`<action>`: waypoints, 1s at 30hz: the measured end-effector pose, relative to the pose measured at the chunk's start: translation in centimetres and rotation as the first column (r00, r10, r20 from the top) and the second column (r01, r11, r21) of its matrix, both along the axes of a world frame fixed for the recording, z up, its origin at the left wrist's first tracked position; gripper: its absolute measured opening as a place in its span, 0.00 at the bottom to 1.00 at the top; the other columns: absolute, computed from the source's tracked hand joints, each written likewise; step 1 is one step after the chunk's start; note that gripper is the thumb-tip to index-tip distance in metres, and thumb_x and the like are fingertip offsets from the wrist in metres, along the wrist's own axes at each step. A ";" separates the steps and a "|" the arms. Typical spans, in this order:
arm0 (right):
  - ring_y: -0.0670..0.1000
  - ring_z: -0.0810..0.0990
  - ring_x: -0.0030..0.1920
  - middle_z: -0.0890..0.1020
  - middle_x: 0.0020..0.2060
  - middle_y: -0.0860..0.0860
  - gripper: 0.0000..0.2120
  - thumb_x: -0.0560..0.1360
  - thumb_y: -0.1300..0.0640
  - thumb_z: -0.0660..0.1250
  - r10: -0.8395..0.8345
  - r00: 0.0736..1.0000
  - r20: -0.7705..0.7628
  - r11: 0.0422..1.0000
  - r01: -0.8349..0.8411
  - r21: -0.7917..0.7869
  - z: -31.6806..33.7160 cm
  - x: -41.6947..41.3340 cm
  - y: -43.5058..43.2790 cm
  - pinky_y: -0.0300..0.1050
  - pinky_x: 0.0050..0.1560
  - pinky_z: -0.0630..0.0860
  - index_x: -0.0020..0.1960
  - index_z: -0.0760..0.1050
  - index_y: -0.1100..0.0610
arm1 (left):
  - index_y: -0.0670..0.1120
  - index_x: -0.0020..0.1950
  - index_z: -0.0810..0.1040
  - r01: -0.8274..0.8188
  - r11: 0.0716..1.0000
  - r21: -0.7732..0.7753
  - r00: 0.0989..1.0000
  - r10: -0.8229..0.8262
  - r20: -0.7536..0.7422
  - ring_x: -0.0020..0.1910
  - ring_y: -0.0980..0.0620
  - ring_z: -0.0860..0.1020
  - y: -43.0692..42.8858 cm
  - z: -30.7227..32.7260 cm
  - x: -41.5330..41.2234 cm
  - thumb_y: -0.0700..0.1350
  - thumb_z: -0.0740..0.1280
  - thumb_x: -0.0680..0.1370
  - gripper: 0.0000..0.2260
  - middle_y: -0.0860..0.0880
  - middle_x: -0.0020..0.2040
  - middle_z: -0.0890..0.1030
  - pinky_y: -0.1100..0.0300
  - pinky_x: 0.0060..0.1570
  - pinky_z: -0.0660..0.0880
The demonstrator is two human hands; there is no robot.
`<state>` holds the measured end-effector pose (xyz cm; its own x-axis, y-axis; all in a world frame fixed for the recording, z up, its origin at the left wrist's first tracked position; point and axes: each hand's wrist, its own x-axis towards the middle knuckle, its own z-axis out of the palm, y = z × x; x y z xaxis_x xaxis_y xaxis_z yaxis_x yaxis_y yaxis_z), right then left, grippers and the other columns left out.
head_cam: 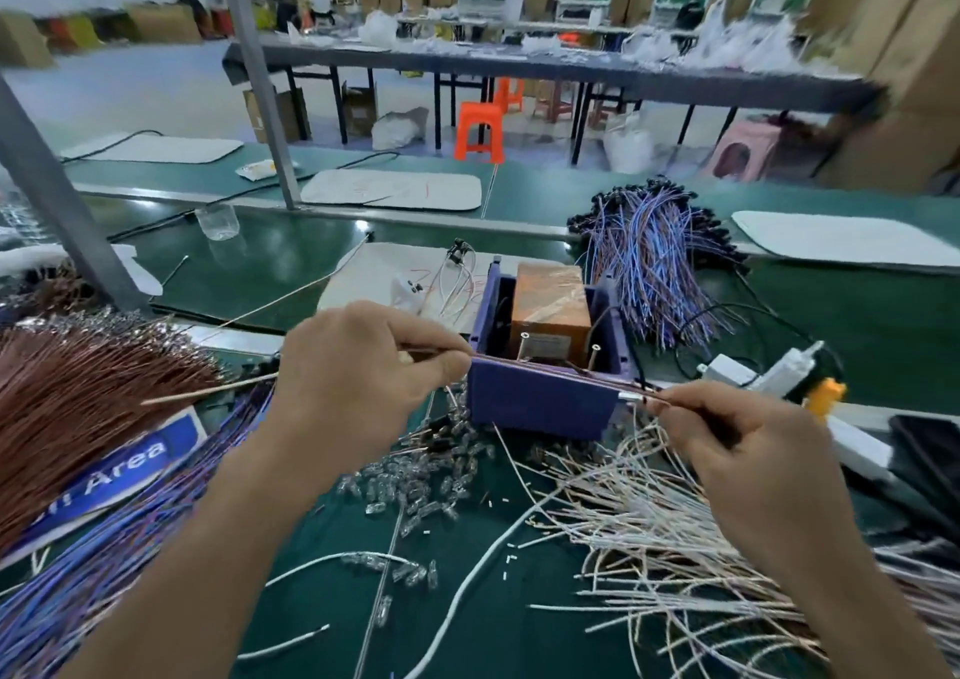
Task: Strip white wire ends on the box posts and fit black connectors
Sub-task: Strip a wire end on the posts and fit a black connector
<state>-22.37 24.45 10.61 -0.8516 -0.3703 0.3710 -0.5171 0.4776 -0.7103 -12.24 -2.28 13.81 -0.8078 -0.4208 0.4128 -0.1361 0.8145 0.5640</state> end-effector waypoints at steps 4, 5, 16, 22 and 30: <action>0.35 0.80 0.36 0.81 0.33 0.28 0.16 0.72 0.60 0.78 -0.127 0.992 -0.023 0.981 0.129 0.144 0.9 -1.1 4.9 0.26 0.35 0.70 0.40 0.83 0.38 | 0.68 0.43 0.85 0.081 0.997 -0.005 0.997 -0.081 -0.003 0.37 0.67 0.77 3.0 -2.4 -0.7 0.57 0.78 0.72 0.04 0.68 0.35 0.82 0.74 0.36 0.64; 0.34 0.79 0.34 0.80 0.32 0.27 0.14 0.71 0.61 0.79 -0.161 0.986 -0.051 0.965 0.168 0.203 0.7 -1.4 5.8 0.25 0.35 0.70 0.40 0.85 0.41 | 0.67 0.45 0.86 0.108 0.994 -0.017 0.994 -0.108 -0.005 0.39 0.68 0.78 3.9 -3.2 -1.0 0.56 0.78 0.72 0.05 0.70 0.33 0.80 0.75 0.38 0.65; 0.41 0.78 0.31 0.82 0.31 0.41 0.14 0.78 0.58 0.68 0.100 0.970 0.220 0.924 -0.173 0.342 -4.0 -2.5 1.4 0.35 0.32 0.73 0.37 0.81 0.43 | 0.67 0.52 0.83 0.270 0.939 0.215 0.962 -0.255 -0.093 0.42 0.63 0.83 9.9 -10.1 -4.1 0.51 0.79 0.73 0.13 0.68 0.40 0.84 0.57 0.47 0.80; 0.42 0.73 0.29 0.83 0.33 0.46 0.15 0.84 0.54 0.60 0.251 0.907 0.339 0.860 -0.369 0.353 -3.1 -5.2 0.0 0.37 0.30 0.69 0.43 0.81 0.44 | 0.70 0.49 0.81 0.222 0.950 0.219 0.972 -0.197 -0.131 0.41 0.63 0.83 9.3 -11.7 -6.1 0.49 0.77 0.75 0.14 0.69 0.39 0.83 0.56 0.44 0.80; 0.52 0.77 0.45 0.81 0.42 0.48 0.08 0.84 0.50 0.57 0.204 0.974 0.099 0.817 -0.225 0.532 -3.0 -3.8 -4.2 0.50 0.44 0.71 0.47 0.70 0.48 | 0.53 0.41 0.85 0.125 0.943 -0.309 0.955 -0.198 -0.219 0.30 0.56 0.80 9.0 -15.1 -6.8 0.47 0.71 0.75 0.05 0.57 0.33 0.83 0.59 0.30 0.77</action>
<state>-26.19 20.29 7.65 -0.7360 -0.6763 0.0308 -0.6306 0.6682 -0.3947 -19.05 6.69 -1.32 -0.7136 -0.1259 0.6892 0.1227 0.9461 0.2998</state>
